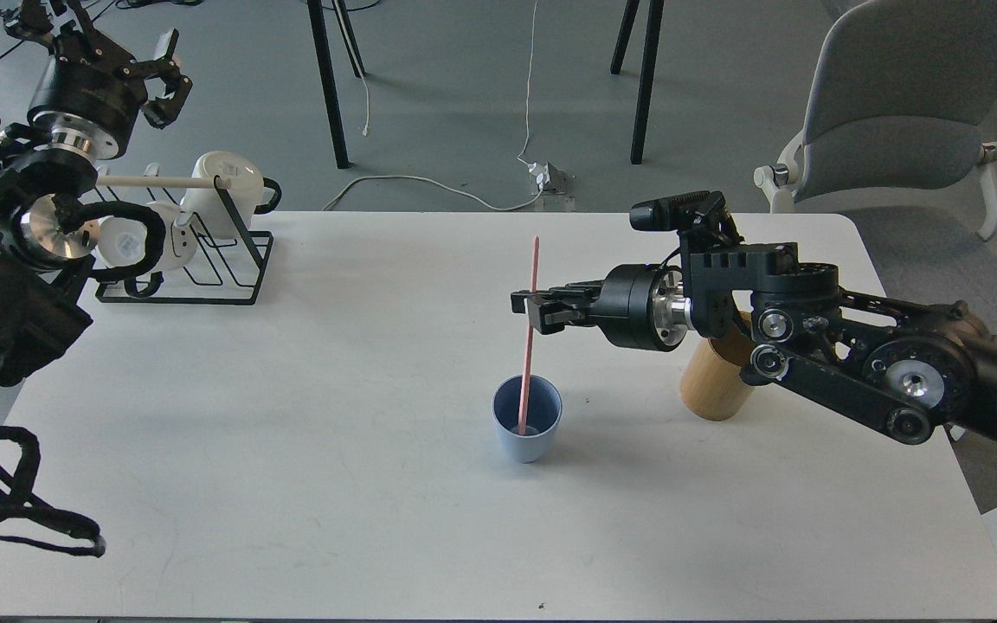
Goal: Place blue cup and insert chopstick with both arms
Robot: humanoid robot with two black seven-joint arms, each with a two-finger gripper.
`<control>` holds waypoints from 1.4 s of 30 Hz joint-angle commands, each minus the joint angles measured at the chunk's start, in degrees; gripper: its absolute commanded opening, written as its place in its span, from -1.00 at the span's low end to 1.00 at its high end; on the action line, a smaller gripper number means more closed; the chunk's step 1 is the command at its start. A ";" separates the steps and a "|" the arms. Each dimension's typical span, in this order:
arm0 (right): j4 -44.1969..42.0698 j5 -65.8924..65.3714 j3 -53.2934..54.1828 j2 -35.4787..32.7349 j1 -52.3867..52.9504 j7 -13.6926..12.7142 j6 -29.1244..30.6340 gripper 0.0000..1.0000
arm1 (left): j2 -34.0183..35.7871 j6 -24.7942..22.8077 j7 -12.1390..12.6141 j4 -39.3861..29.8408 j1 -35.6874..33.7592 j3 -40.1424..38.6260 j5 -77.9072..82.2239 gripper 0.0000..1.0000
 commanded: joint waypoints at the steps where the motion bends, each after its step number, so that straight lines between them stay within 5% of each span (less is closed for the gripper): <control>1: -0.10 -0.21 0.05 -0.01 -0.82 0.01 0.00 -0.91 | 0.00 0.00 0.00 0.00 -0.01 -0.07 -0.01 0.99; 9: -0.81 -0.21 0.31 -0.27 -2.14 0.01 0.00 -0.56 | 0.09 0.00 0.00 0.00 -0.01 0.02 -0.01 0.99; 18: -0.63 1.29 3.20 -2.11 -2.06 0.01 -0.17 0.10 | 0.00 0.00 -0.08 0.00 -0.01 0.02 -0.01 0.99; 20: -0.89 2.16 8.02 -3.17 -2.06 0.09 -0.09 0.32 | 0.00 0.00 -0.08 0.00 -0.01 0.02 -0.01 0.99; 23: -3.17 5.76 17.24 -3.35 -2.06 0.36 -0.17 0.99 | 0.09 0.00 0.00 0.00 0.08 -0.07 -0.01 0.99; 35: -24.69 38.35 37.74 -5.02 -2.14 1.67 -0.35 1.00 | -1.40 0.00 -0.08 0.00 0.17 -0.33 -0.71 0.99; 42: -38.23 66.99 39.42 -5.54 -3.90 7.65 0.26 1.00 | -1.93 0.00 0.53 0.00 0.17 -0.33 -4.83 0.99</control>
